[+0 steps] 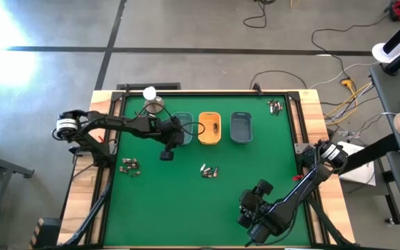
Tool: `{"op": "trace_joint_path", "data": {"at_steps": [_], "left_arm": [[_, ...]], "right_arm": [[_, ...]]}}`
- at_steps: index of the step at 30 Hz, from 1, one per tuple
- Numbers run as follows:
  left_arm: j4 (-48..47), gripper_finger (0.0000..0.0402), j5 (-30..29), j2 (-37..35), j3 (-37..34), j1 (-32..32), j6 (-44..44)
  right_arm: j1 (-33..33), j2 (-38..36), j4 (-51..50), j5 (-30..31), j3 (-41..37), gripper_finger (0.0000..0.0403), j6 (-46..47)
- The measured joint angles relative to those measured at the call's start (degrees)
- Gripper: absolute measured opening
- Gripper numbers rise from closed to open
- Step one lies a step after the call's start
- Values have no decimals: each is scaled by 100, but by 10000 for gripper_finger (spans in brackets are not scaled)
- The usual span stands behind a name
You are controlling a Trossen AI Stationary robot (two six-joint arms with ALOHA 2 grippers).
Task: Sort batteries
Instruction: Move the green bin to the top of the table, then put the large black battery into the yellow bin
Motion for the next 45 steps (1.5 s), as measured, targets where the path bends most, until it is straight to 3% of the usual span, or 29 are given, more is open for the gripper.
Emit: {"op": "trace_joint_path", "data": {"at_steps": [19,26,32,37,42,45], "left_arm": [[-178,0,-84,-186,-17,35,-362],[-219,36,-82,-186,-17,35,-386],[-288,97,-79,-345,-17,35,-534],[-326,143,-38,-909,-17,-50,-824],[-326,162,477,-1721,-74,-99,-1389],[326,163,858,-2230,-407,-207,-1845]], "right_arm": [[-129,0,85,52,2,226,-206],[-151,13,380,488,-7,230,-447],[-324,15,889,758,-131,268,-899],[-699,20,1342,769,-367,320,-1545],[-1013,-14,2393,1218,-810,362,-2624],[-1160,-271,3195,1303,-1415,368,-2995]]}}
